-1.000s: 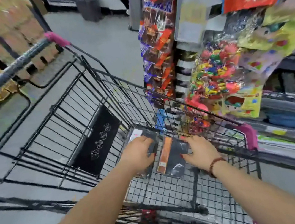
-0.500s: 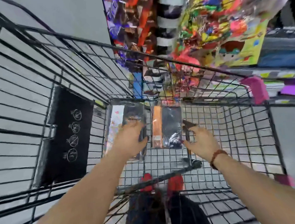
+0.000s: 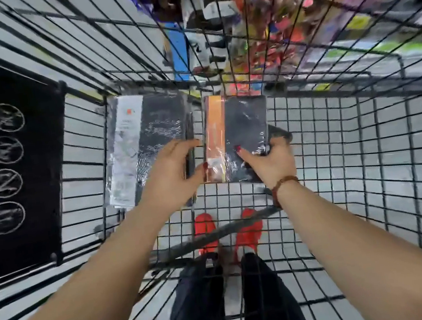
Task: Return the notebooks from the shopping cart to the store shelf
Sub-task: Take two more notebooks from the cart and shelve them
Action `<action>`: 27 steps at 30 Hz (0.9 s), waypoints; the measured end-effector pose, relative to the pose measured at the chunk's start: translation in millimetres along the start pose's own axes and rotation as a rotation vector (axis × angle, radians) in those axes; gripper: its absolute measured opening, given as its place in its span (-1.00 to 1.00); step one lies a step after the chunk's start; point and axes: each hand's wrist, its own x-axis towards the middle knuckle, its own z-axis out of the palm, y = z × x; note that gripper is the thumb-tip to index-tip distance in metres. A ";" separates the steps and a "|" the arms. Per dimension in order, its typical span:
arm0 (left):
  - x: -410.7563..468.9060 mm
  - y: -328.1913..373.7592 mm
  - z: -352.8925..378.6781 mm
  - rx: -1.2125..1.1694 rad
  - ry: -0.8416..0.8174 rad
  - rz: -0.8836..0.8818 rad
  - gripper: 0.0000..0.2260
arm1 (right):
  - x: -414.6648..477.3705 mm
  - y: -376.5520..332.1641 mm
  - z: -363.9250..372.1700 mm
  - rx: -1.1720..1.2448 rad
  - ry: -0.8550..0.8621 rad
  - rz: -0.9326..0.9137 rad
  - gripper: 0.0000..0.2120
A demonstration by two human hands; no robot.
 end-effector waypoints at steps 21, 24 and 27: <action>5.8 -0.9 2.4 -0.076 0.073 -0.037 -0.65 | 6.0 -4.3 -4.0 -0.173 -0.053 -0.018 -0.29; 6.0 -1.5 1.4 -0.097 0.078 -0.033 -0.66 | 8.4 -1.1 -6.6 -0.123 -0.065 -0.028 -0.43; 6.3 -0.2 0.1 -0.142 0.080 -0.051 -0.67 | 6.0 3.6 -16.5 0.019 -0.072 -0.046 -0.61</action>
